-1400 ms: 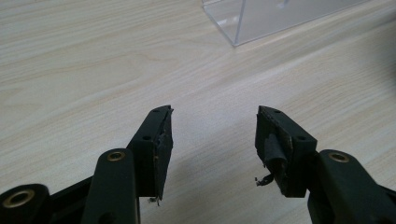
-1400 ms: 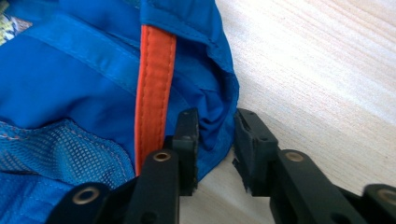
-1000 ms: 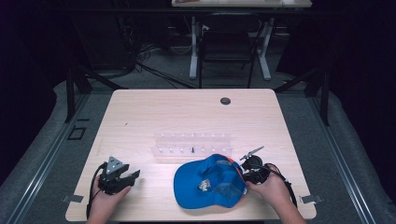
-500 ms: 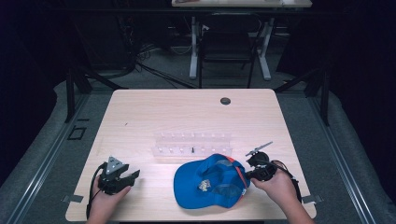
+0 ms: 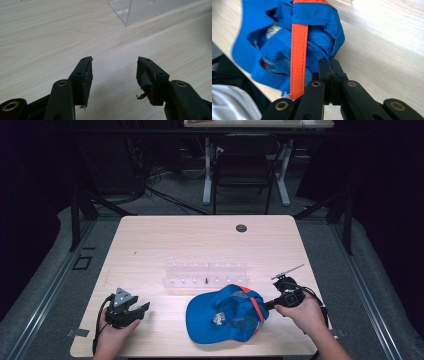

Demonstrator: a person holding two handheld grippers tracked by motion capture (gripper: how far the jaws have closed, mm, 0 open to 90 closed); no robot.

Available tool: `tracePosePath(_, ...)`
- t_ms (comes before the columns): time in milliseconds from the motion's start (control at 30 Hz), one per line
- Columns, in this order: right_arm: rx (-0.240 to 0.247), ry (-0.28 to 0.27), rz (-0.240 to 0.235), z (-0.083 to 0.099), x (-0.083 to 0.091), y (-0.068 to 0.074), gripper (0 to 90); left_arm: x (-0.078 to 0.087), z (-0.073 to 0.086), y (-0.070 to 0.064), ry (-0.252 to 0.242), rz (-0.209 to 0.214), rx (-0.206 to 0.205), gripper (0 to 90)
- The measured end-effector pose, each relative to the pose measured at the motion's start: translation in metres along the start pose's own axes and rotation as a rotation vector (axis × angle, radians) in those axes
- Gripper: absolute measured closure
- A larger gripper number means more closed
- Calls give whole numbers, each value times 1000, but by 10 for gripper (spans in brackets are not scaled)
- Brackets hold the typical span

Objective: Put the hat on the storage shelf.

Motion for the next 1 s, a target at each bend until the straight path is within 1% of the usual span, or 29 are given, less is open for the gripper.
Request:
tracePosePath(33, 2, 4, -10, 0, 2, 0, 900, 0, 0, 0, 1, -1, 0, 470)
tracePosePath(100, -14, -5, -39, -2, 7, 3, 900, 0, 0, 0, 2, 0, 1, 470)
tracePosePath(133, -33, -20, -57, -4, 9, 4, 900, 0, 0, 0, 2, 0, 1, 470)
tracePosePath(167, -29, -19, -76, -5, 12, 5, 900, 0, 0, -1, 2, 0, 1, 469)
tracePosePath(200, -47, -37, -92, -7, 13, 6, 900, 0, 0, -1, 2, 0, 1, 470)
tracePosePath(267, -62, -27, -132, -7, 17, 6, 900, 0, 1, -1, 4, 1, -1, 470)
tracePosePath(300, -66, -25, -142, -7, 18, 6, 900, 0, 1, -1, 4, 1, -1, 470)
tracePosePath(333, -84, -34, -158, -8, 18, 8, 900, -1, 0, -1, -1, 2, 0, 470)
tracePosePath(400, -94, -35, -188, -8, 19, 9, 900, -1, 0, -2, -3, 2, 0, 470)
tracePosePath(433, -85, -28, -207, -8, 20, 9, 900, -1, 0, -2, -3, 1, 2, 470)
tracePosePath(500, -104, -24, -236, -8, 23, 11, 900, 0, 0, -2, -3, 2, 2, 469)
tracePosePath(533, -97, -36, -250, -9, 24, 12, 900, 0, 0, -2, -3, 2, 3, 470)
tracePosePath(567, -94, -35, -265, -9, 26, 12, 900, -1, 0, -2, -3, 2, 3, 470)
tracePosePath(633, -109, -60, -301, -12, 29, 15, 900, -1, 0, -2, -3, 2, 0, 470)
tracePosePath(667, -113, -65, -320, -12, 32, 16, 900, -1, 0, -2, -3, 1, -1, 470)
tracePosePath(700, -115, -67, -330, -13, 33, 17, 900, -1, 0, -2, -2, 2, -1, 469)
tracePosePath(767, -145, -91, -359, -15, 36, 21, 900, -1, 0, -2, -2, 2, -3, 470)
tracePosePath(800, -147, -97, -372, -15, 37, 22, 900, -1, 0, -2, -3, 2, -3, 469)
tracePosePath(833, -131, -89, -384, -15, 38, 22, 900, -1, 0, -2, -2, 2, -4, 470)
tracePosePath(867, -130, -89, -393, -15, 40, 23, 900, -1, 0, -2, -3, 3, -4, 469)
tracePosePath(900, -131, -99, -419, -17, 42, 27, 900, -1, 0, -2, -2, 3, -5, 470)
tracePosePath(933, -131, -99, -419, -17, 42, 27, 900, -1, 0, -2, 2, 4, -7, 470)
tracePosePath(1000, -132, -107, -436, -19, 44, 30, 900, -1, 0, -3, 2, 4, -7, 469)
Point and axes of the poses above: each handheld gripper's, and its own axes: x roughly backward along the jaws, z roughly out of its underside, y roughly to its left, the point moved 8 cm from there along -x, roughly forward along the jaws, and after that the axes turned 3 degrees about x, right-handed, at the moved point
